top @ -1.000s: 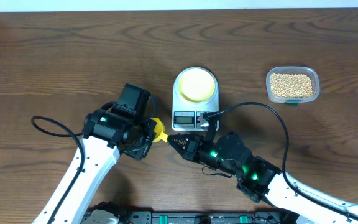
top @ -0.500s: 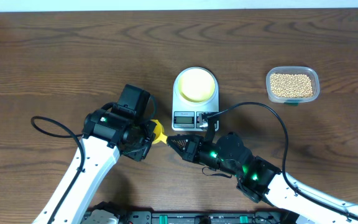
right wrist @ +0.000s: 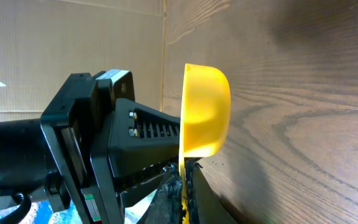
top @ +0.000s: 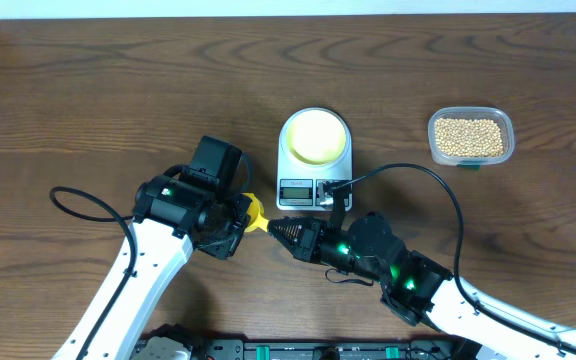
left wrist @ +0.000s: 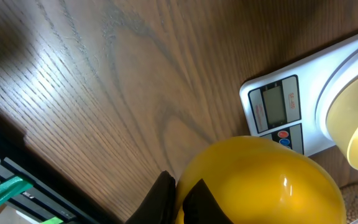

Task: Scoop item into bowl and weigh 50g on scale
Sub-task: 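Release the left gripper and hold the scoop with the right gripper, then move the right gripper with the yellow scoop right toward the soybean tub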

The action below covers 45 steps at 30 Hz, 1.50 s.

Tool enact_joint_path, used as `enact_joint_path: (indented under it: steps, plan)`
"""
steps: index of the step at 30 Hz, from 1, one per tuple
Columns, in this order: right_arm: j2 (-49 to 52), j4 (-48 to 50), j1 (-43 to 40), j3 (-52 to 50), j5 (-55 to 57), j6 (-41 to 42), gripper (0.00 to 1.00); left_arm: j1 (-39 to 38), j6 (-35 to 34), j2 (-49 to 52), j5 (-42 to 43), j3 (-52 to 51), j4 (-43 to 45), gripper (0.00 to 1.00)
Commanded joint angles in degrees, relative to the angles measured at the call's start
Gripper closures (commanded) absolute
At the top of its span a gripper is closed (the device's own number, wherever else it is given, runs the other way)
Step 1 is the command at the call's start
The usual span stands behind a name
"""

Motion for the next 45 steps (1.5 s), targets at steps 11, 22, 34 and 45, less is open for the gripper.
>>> enact_joint_path:
  steps: [11, 22, 34, 45]
  plan:
    - [0.22, 0.48, 0.31, -0.07, -3.06, -6.58, 0.99, -0.24, -0.57, 0.22, -0.96, -0.46, -0.28, 0.84]
    - [0.2, -8.17, 0.28, -0.07, -4.85, -15.93, 0.99, -0.22, -0.31, 0.22, -1.92, -0.46, -0.28, 0.58]
    - [-5.86, -25.2, -1.27, -0.07, -5.84, -24.7, 0.99, -0.22, 0.96, 0.22, -6.4, -0.46, 0.04, 0.42]
    - [-21.42, -37.81, -1.25, -0.07, -2.89, -27.76, 0.99, -0.22, 1.01, 0.22, -6.6, -0.46, 0.11, 0.41]
